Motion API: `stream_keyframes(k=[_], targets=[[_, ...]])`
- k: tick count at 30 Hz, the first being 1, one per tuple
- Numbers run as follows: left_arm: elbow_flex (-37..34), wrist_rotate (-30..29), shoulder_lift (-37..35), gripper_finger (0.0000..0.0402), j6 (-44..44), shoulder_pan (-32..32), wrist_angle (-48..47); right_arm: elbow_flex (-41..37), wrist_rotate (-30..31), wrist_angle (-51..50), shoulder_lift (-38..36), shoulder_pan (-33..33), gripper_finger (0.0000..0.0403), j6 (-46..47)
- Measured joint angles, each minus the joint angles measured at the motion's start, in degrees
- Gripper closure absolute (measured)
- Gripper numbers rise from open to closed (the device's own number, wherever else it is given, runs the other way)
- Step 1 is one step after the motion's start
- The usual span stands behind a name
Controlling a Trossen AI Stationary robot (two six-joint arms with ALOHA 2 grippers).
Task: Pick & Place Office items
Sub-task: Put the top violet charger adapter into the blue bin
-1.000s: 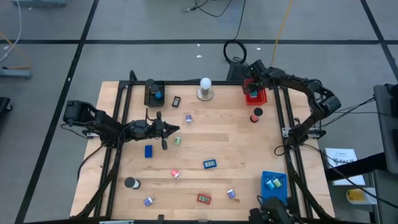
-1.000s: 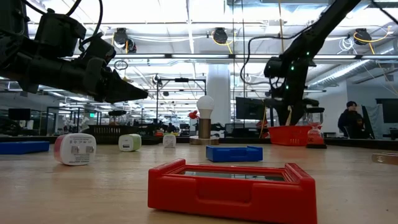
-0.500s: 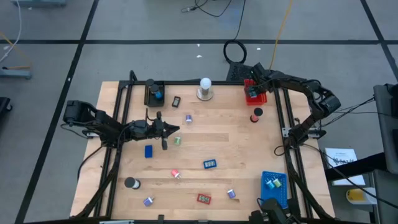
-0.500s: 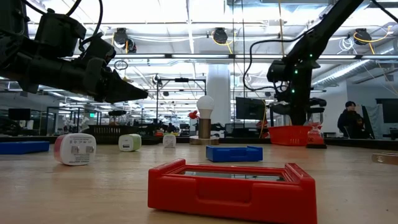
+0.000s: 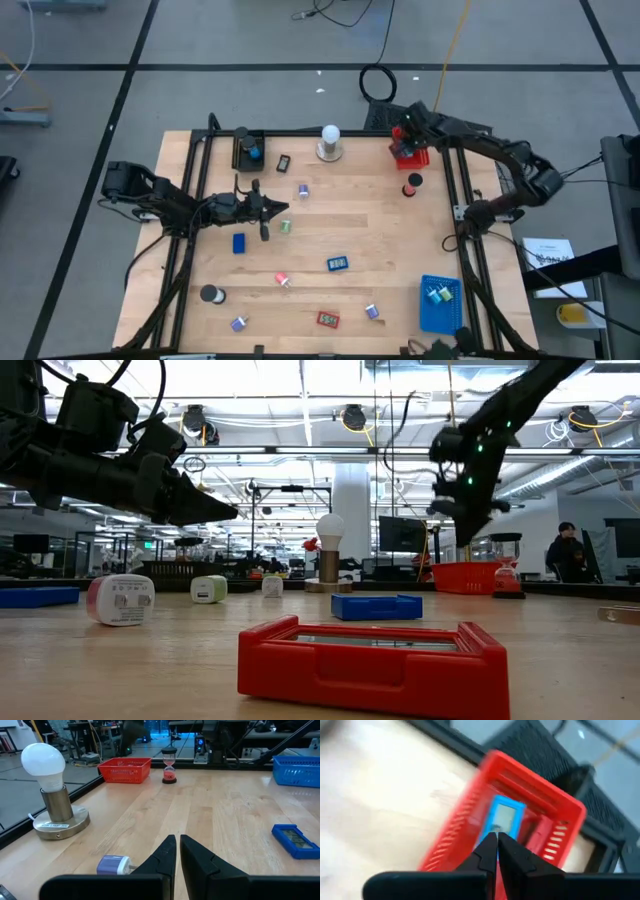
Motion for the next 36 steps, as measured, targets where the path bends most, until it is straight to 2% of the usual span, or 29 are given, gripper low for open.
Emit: stream_keyframes(k=[3,7,14,19,21,23,26,29,32,36], targets=[[0.0,0.0,0.0,0.0369,0.0,0.0,0.0,-2.5,0.0,3.7,-5.3,4.5,0.0401,-1.5],[0.0,0.0,0.0,0.0369,0.0,0.0,0.0,-9.7,-0.2,15.5,-12.5,11.2,0.04,-3.2],[0.0,0.0,0.0,0.0369,0.0,0.0,0.0,-26.7,-0.2,45.1,-21.9,21.9,0.0399,-3.4],[0.0,0.0,0.0,0.0369,0.4,0.0,0.0,-38.1,-0.2,68.7,-25.0,26.7,0.0399,-3.3],[0.0,0.0,0.0,0.0369,0.2,0.0,0.0,-40.9,-1.5,73.9,-26.0,28.2,0.0399,-2.9],[0.0,0.0,0.0,0.0369,-0.2,0.0,0.0,-41.8,-3.3,74.2,-27.2,29.7,0.04,-2.1],[0.9,0.0,0.0,0.0369,-2.4,0.0,-1.5,-41.7,-2.8,70.5,-27.9,32.7,0.0402,-2.1],[4.0,0.1,0.0,0.0369,-5.2,0.0,-8.6,-41.5,-1.5,69.8,-27.8,36.7,0.0402,-3.6],[9.5,-1.3,0.0,0.0369,-6.4,-0.6,-21.0,-41.4,5.8,69.7,-27.3,42.4,0.0402,-6.3],[18.0,-12.5,1.4,0.0364,-11.1,-2.2,-36.7,-41.4,17.0,69.8,-25.5,50.7,0.0402,-9.3]])
